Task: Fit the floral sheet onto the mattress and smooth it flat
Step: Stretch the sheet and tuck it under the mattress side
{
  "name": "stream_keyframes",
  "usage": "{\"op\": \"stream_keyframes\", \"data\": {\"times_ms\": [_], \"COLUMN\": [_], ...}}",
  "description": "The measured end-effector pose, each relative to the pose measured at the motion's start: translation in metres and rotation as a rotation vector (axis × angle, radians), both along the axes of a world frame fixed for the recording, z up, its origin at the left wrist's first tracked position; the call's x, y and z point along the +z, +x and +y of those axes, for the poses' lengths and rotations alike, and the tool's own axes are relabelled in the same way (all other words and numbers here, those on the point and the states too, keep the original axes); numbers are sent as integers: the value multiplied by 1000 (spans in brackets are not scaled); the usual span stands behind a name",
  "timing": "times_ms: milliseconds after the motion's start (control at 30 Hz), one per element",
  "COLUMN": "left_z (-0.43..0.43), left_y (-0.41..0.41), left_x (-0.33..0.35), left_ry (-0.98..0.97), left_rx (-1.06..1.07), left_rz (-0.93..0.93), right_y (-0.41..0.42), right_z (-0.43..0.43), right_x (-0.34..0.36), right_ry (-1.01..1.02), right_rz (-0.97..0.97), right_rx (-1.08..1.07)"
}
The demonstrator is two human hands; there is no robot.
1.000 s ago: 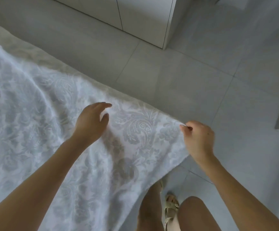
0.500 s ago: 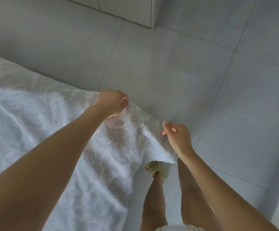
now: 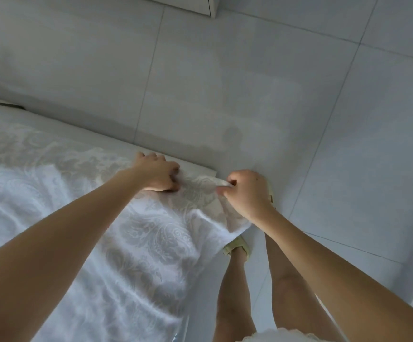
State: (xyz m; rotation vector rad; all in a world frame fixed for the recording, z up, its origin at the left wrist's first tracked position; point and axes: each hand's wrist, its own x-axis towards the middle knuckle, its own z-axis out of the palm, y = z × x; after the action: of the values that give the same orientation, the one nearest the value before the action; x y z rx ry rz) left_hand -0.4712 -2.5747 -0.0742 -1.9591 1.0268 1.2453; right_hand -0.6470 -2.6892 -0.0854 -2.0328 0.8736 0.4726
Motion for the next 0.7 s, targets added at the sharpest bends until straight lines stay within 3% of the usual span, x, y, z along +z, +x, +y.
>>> {"op": "stream_keyframes", "data": {"times_ms": [133,233,300,400,467,533,633,667,700], "left_z": [-8,-19,-26,-20,-12,-1,2,5,7], "left_y": [12,29,39,47,39,34,47,57,69], "left_x": [24,53,78,111,133,138,132,119,102], "left_ry": [-377,-381,-417,-761,-902,-854,-502,-461,-456], "left_rx": [85,99,40,-188,-206,-125,370,569,649], "left_rz": [-4,76,17,-121,-153,-100,227,288,228], "right_y": [-6,-5,-7,-13,-15,-16,-17,-17,-18], "right_z": [-21,-34,-37,-33,-27,-20,-15,-16,-16], "right_x": [45,61,69,78,74,63,46,41,38], "right_ry": [-392,-527,-603,-688,-688,-643,-483,-400,-311], "right_rz": [-466,-558,-617,-676,-641,-496,-217,-136,-57], "right_rx": [-48,-111,-146,-211,-226,-131,119,190,250]}}
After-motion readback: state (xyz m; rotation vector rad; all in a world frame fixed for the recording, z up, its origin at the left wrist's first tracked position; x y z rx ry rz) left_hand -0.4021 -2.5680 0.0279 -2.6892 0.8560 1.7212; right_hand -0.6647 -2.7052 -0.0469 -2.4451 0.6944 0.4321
